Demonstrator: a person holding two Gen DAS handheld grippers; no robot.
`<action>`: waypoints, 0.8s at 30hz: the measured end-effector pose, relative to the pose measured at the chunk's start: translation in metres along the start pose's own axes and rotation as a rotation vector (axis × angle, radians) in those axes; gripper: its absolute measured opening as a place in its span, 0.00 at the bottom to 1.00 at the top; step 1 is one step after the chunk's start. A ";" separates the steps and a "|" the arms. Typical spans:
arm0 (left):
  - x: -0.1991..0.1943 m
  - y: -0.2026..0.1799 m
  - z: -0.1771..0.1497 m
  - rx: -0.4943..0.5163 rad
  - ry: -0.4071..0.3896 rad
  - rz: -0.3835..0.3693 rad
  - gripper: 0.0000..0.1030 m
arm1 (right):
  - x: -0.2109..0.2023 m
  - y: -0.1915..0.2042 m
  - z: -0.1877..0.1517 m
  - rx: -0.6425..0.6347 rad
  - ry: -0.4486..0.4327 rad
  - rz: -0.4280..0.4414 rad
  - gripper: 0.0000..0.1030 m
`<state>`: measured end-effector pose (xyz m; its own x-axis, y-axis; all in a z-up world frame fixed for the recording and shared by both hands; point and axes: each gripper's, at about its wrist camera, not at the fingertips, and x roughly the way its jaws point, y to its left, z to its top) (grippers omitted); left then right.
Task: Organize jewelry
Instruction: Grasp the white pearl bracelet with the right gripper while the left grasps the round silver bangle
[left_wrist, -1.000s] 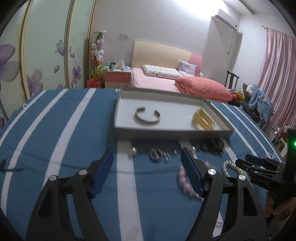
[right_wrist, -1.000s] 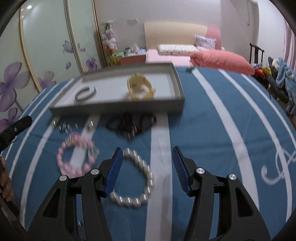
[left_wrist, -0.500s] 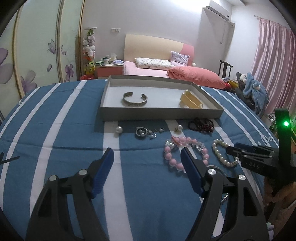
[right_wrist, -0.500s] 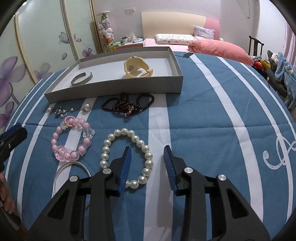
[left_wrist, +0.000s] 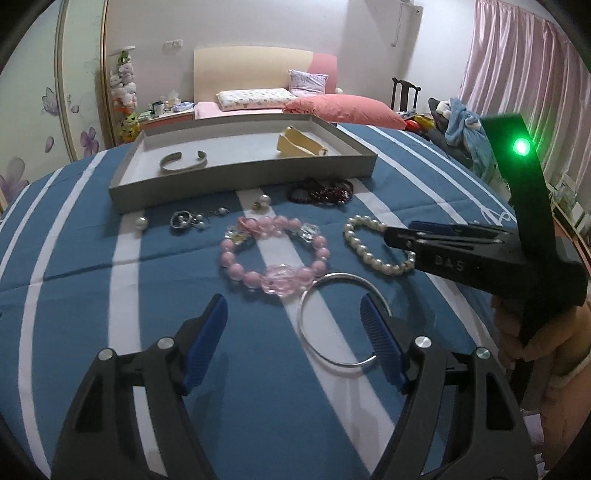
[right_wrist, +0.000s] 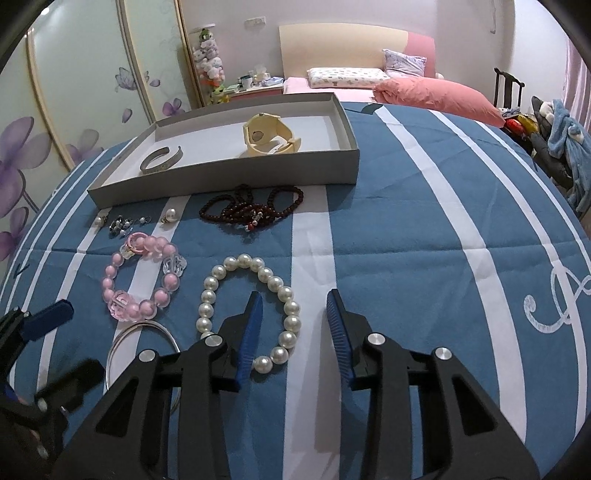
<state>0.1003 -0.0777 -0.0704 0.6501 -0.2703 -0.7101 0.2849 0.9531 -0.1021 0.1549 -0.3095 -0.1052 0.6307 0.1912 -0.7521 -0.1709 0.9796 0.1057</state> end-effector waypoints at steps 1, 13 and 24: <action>0.000 0.000 0.000 -0.003 0.001 0.001 0.71 | 0.001 0.002 0.001 -0.014 0.002 -0.007 0.36; 0.001 -0.006 -0.003 -0.006 0.027 0.004 0.71 | -0.014 -0.008 -0.011 -0.039 0.000 -0.032 0.10; 0.026 -0.038 -0.004 0.036 0.104 0.048 0.76 | -0.045 -0.028 -0.023 0.009 -0.094 0.008 0.10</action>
<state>0.1036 -0.1206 -0.0881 0.5871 -0.2074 -0.7825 0.2816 0.9586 -0.0427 0.1138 -0.3465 -0.0892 0.6975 0.2032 -0.6872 -0.1696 0.9785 0.1172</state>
